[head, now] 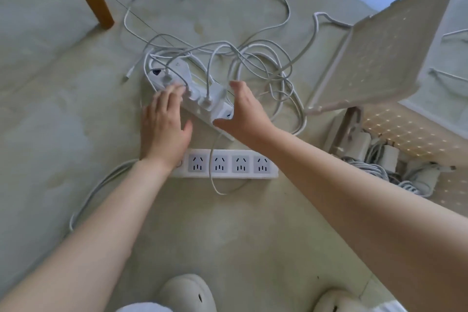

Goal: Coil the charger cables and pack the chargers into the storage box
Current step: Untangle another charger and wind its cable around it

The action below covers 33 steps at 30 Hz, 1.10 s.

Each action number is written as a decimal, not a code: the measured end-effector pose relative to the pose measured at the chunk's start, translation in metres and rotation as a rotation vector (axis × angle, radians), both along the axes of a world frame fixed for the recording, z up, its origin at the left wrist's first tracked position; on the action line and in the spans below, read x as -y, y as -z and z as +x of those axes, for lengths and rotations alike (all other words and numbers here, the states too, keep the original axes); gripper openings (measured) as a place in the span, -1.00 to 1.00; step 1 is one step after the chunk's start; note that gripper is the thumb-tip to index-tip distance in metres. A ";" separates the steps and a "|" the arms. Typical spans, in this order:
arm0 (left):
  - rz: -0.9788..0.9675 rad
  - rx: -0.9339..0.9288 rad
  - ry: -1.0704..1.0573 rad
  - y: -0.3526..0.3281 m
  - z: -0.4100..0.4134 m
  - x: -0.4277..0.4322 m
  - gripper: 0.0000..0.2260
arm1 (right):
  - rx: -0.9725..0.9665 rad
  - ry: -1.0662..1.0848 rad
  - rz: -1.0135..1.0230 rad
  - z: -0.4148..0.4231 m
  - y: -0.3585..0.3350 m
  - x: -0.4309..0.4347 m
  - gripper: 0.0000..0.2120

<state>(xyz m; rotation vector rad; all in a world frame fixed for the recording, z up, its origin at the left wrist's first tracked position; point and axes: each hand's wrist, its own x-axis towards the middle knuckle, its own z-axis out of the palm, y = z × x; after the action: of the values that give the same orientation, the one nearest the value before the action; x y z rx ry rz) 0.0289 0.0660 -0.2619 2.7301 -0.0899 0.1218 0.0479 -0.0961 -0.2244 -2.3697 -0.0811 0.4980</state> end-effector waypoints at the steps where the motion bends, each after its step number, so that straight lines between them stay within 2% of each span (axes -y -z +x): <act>1: 0.011 -0.014 0.022 0.000 0.006 -0.003 -0.50 | -0.011 0.008 0.010 0.004 0.003 -0.008 -0.29; 5: 0.043 -0.033 0.103 0.002 0.020 -0.012 -0.55 | 0.005 0.136 0.075 0.014 0.016 -0.032 -0.32; 10: 0.146 0.156 0.122 -0.001 0.040 -0.017 -0.74 | 0.062 0.283 0.037 0.016 0.029 -0.044 -0.42; 13: 0.080 0.151 0.099 0.000 0.046 -0.016 -0.82 | 0.084 0.347 0.018 0.015 0.035 -0.047 -0.47; 18: -0.045 0.047 0.047 0.002 0.045 -0.010 -0.80 | 0.050 0.314 -0.002 0.019 0.032 -0.046 -0.51; 23: -0.043 -0.006 0.042 -0.006 0.045 -0.003 -0.79 | 0.041 0.363 0.059 0.013 0.029 -0.045 -0.51; 27: -0.034 -0.015 0.060 -0.008 0.041 0.001 -0.76 | 0.124 0.350 0.082 0.011 0.011 -0.045 -0.53; 33: -0.049 -0.072 0.034 -0.012 0.040 0.003 -0.75 | 0.079 0.364 -0.027 0.022 -0.017 -0.021 -0.45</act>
<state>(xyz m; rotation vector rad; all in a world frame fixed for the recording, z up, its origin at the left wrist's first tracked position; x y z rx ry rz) 0.0691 0.0634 -0.2501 2.6799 -0.1110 0.0165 0.0695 -0.0754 -0.2073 -2.3577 0.3183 0.2311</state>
